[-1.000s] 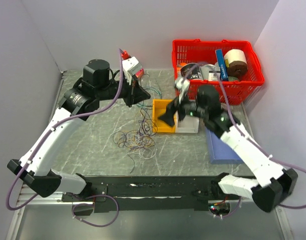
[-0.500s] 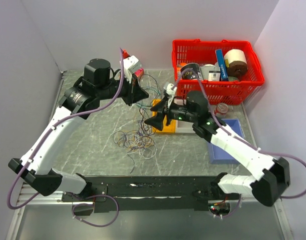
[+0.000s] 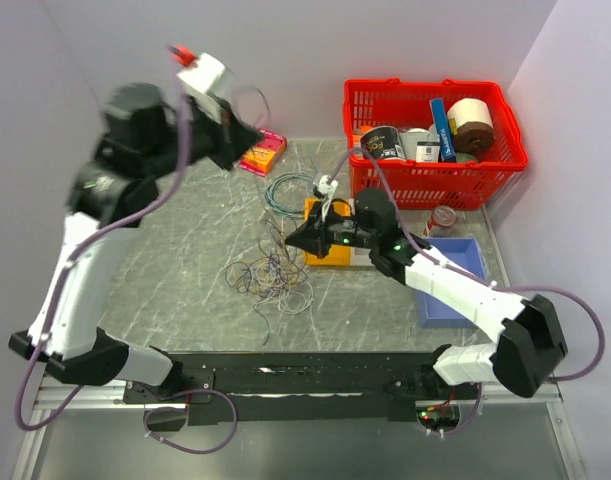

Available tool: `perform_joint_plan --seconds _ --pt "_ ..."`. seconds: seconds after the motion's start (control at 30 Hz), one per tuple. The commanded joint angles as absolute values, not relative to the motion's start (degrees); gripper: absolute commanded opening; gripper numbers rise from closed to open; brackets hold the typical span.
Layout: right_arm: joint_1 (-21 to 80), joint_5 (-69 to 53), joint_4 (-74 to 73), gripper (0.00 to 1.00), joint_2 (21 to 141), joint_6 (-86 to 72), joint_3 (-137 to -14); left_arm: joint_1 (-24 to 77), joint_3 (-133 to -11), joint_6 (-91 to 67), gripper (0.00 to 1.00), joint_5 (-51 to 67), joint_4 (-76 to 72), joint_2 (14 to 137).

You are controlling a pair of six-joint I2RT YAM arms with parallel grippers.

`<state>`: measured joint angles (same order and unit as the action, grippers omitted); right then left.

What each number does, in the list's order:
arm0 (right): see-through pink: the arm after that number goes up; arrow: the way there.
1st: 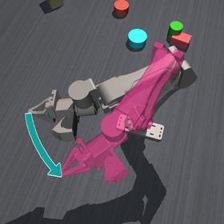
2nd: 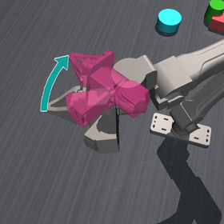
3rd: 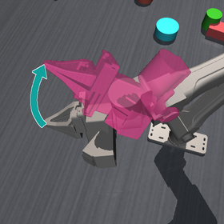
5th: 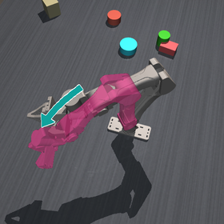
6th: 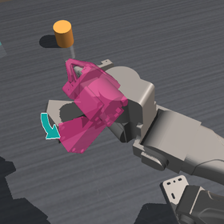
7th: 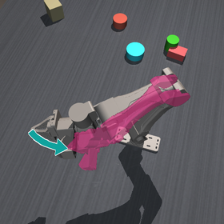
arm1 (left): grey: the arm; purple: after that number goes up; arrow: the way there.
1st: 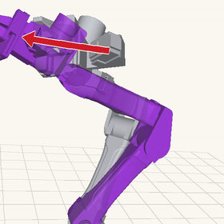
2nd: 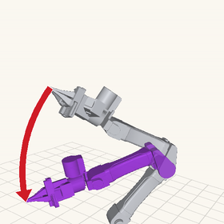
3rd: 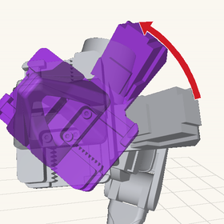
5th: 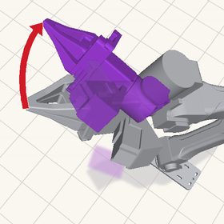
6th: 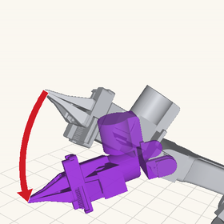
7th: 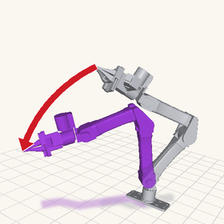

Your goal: Untangle the cables

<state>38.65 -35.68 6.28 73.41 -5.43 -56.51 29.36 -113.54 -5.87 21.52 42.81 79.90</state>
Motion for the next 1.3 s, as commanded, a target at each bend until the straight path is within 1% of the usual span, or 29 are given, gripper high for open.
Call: perform_joint_plan --seconds 0.0,0.1,0.17,0.33,0.37,0.43,0.53,0.6,0.63,0.67,0.73,0.77,0.83,0.87,0.93,1.03,1.1,1.2,1.27 --pt "38.8 -33.8 10.3 0.0 79.0 -9.1 -52.0 28.9 -128.9 -7.6 0.01 16.7 42.1 78.0" --pt "38.8 -34.3 12.7 0.0 83.0 -10.8 -50.0 28.8 -136.4 -8.0 0.01 14.3 42.4 78.0" --pt "38.8 -34.9 13.3 0.0 85.7 -11.8 -49.3 28.8 -140.2 -7.6 0.01 10.5 42.0 77.9" --pt "39.1 -35.8 12.7 0.0 89.3 -12.3 -48.2 28.9 -143.9 -3.6 0.01 -3.2 40.1 77.9" --pt "39.2 -35.6 12.4 0.0 90.0 -12.2 -48.1 28.8 -144.4 -3.0 0.01 -4.3 39.5 77.9" --pt "39.5 -35.4 11.3 0.0 90.5 -11.9 -48.1 28.9 -144.3 -1.5 0.01 -4.5 38.8 78.1" --pt "40.1 -35.6 7.8 0.0 90.2 -10.1 -49.2 28.8 -141.5 -2.4 0.01 -0.5 39.7 78.0" --pt "40.4 -35.8 6.1 0.12 88.0 -8.4 -49.5 28.9 -139.9 -3.2 0.01 3.3 40.2 78.0" --pt "40.9 -35.2 5.8 0.16 86.8 -7.8 -49.5 28.9 -138.5 -3.3 0.01 4.5 40.3 78.0" --pt "41.0 -34.8 5.3 0.26 84.7 -6.6 -49.7 28.9 -138.0 -3.5 0.01 5.2 40.3 78.0" --pt "41.2 -33.2 2.7 0.52 81.6 -5.1 -51.0 28.9 -137.0 -4.2 0.01 6.8 40.0 78.3" --pt "41.5 -32.9 1.9 0.74 80.6 -4.5 -51.6 28.8 -136.8 -4.2 0.01 7.5 40.0 78.3" --pt "42.0 -32.3 1.3 0.96 78.1 -3.3 -52.9 28.9 -135.7 -5.0 0.01 9.5 40.1 78.6" --pt "42.4 -32.3 1.8 1.0 75.3 -2.6 -53.2 28.8 -135.4 -5.4 0.01 10.1 40.1 78.6" --pt "44.3 -31.2 5.1 1.0 71.7 -2.5 -54.2 28.9 -134.2 -6.2 0.01 11.2 39.9 78.9" --pt "46.7 -29.5 11.9 1.0 69.3 -4.2 -56.2 28.9 -133.2 -6.8 0.01 10.8 39.3 79.3" --pt "49.0 -27.1 13.4 1.0 69.9 -5.6 -58.3 28.9 -132.8 -6.9 0.01 10.7 38.8 79.6" --pt "51.1 -22.5 11.4 1.0 74.3 -8.5 -67.0 28.9 -132.4 -7.6 0.01 11.3 38.4 80.2" --pt "51.4 -18.4 9.2 1.0 78.3 -11.2 -70.3 28.9 -132.2 -8.0 0.01 11.7 38.1 80.3"
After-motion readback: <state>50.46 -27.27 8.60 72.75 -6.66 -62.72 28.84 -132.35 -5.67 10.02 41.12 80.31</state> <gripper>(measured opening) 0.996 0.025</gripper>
